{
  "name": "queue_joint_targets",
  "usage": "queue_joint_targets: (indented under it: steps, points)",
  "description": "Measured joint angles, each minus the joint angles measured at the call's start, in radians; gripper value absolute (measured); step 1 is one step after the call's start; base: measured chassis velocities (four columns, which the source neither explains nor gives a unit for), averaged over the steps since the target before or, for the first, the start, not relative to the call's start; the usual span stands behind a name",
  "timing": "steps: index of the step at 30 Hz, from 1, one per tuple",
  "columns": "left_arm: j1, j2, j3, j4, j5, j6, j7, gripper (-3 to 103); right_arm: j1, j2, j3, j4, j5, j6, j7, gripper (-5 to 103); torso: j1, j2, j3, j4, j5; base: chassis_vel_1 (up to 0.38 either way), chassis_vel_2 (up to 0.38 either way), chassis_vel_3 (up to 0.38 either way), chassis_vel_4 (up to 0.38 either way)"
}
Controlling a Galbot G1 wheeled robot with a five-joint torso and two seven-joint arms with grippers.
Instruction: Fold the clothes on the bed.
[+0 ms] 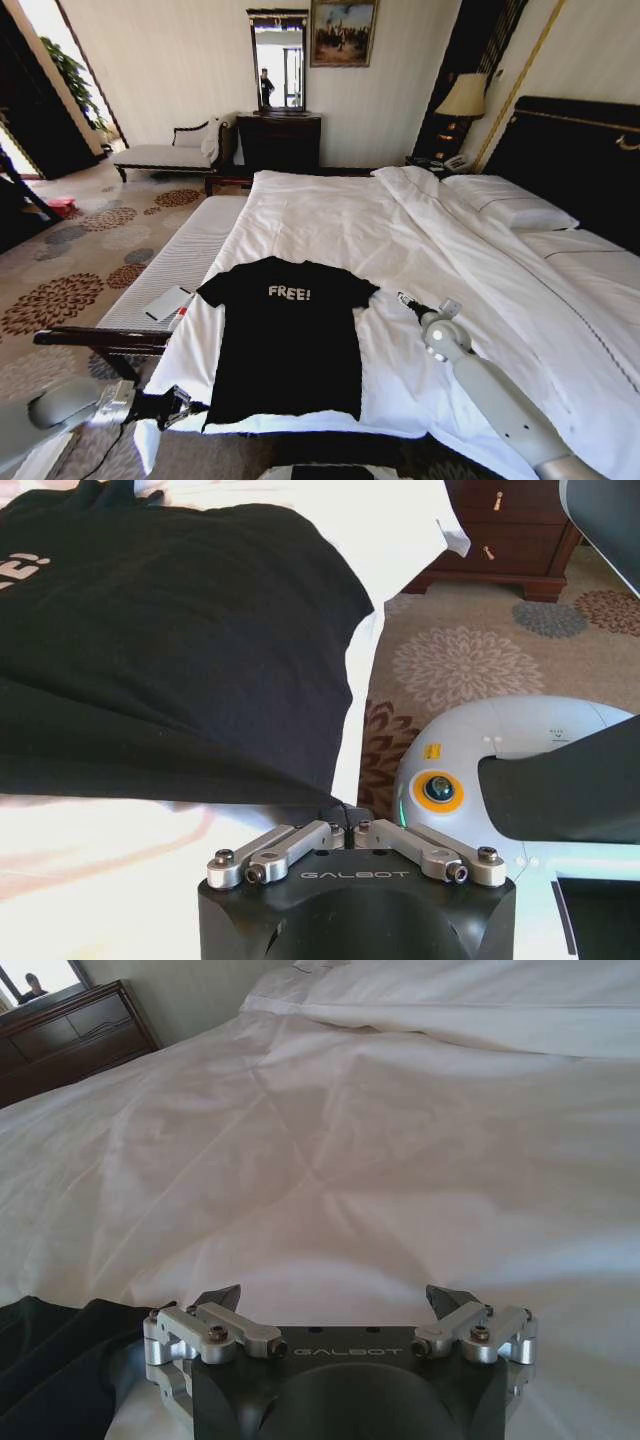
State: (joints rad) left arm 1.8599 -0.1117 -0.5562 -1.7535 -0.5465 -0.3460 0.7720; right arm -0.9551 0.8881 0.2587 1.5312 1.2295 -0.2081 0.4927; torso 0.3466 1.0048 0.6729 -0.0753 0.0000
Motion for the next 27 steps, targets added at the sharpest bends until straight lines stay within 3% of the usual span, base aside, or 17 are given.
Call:
queue_joint_targets:
  steps: [1, 3, 8, 12, 13, 15, 17, 19, 21, 22, 24, 26, 27]
  points:
    - [-0.001, -0.001, -0.001, 0.002, 0.001, 0.000, 0.001, -2, 0.000, -0.001, 0.000, 0.001, 0.001, 0.000, 0.000, 100, 0.000, 0.000, 0.000, 0.0001, 0.0000, 0.000, 0.000, 0.000, 0.000]
    - [-0.007, -0.003, -0.007, 0.012, 0.002, 0.000, 0.004, 8, -0.002, -0.003, 0.000, 0.004, 0.001, 0.000, 0.000, 100, 0.000, 0.000, 0.000, 0.0001, 0.0000, 0.000, 0.000, 0.000, 0.000]
    - [-0.026, -0.016, -0.024, 0.019, -0.007, 0.006, 0.003, 19, -0.003, -0.006, 0.000, 0.006, 0.002, 0.000, 0.000, 100, 0.000, 0.000, 0.000, 0.0002, 0.0000, 0.000, 0.000, 0.000, 0.000]
    - [-0.092, -0.055, -0.087, -0.027, -0.112, 0.042, -0.007, 41, 0.009, -0.017, -0.012, 0.006, 0.007, 0.001, -0.017, 100, 0.000, 0.000, 0.000, 0.0000, 0.0000, 0.000, 0.000, 0.000, 0.000]
    - [-0.092, -0.055, -0.087, -0.027, -0.112, 0.042, -0.007, 41, 0.009, -0.017, -0.012, 0.006, 0.007, 0.001, -0.017, 100, 0.000, 0.000, 0.000, 0.0000, 0.0000, 0.000, 0.000, 0.000, 0.000]
    - [-0.152, -0.092, -0.159, -0.066, -0.203, 0.082, -0.027, 52, 0.028, -0.023, -0.017, 0.005, 0.024, 0.007, -0.043, 100, 0.000, 0.000, 0.000, -0.0001, 0.0001, 0.000, 0.000, 0.000, 0.000]
    - [-0.196, -0.112, -0.175, -0.083, -0.247, 0.114, -0.052, 52, 0.037, -0.026, -0.021, 0.005, 0.033, 0.009, -0.056, 100, 0.000, 0.000, 0.000, -0.0001, 0.0004, 0.000, 0.000, 0.000, 0.000]
    - [-0.321, -0.175, -0.181, -0.126, -0.354, 0.215, -0.162, 62, 0.060, -0.034, -0.039, 0.002, 0.049, 0.017, -0.083, 100, 0.000, 0.000, 0.000, 0.0002, 0.0001, 0.000, 0.000, 0.000, 0.000]
    - [-0.425, -0.235, -0.180, -0.177, -0.440, 0.361, -0.345, 74, 0.075, -0.039, -0.058, 0.001, 0.061, 0.019, -0.097, 100, 0.000, 0.000, 0.000, 0.0000, 0.0003, 0.000, 0.000, 0.000, 0.000]
    - [-0.425, -0.235, -0.180, -0.177, -0.440, 0.361, -0.345, 74, 0.075, -0.039, -0.058, 0.001, 0.061, 0.019, -0.097, 100, 0.000, 0.000, 0.000, 0.0000, 0.0003, 0.000, 0.000, 0.000, 0.000]
    - [-0.528, -0.318, -0.168, -0.242, -0.525, 0.520, -0.630, 85, 0.087, -0.041, -0.078, 0.002, 0.068, 0.019, -0.103, 100, 0.000, 0.000, 0.000, 0.0000, 0.0001, 0.000, 0.000, 0.000, 0.000]
    - [-0.602, -0.401, -0.152, -0.277, -0.567, 0.612, -0.858, 89, 0.090, -0.036, -0.087, 0.008, 0.069, 0.019, -0.104, 100, 0.000, 0.000, 0.000, -0.0001, 0.0004, 0.000, 0.000, 0.000, 0.000]
    - [-0.602, -0.401, -0.152, -0.277, -0.567, 0.612, -0.858, 89, 0.090, -0.036, -0.087, 0.008, 0.069, 0.019, -0.104, 100, 0.000, 0.000, 0.000, -0.0001, 0.0004, 0.000, 0.000, 0.000, 0.000]
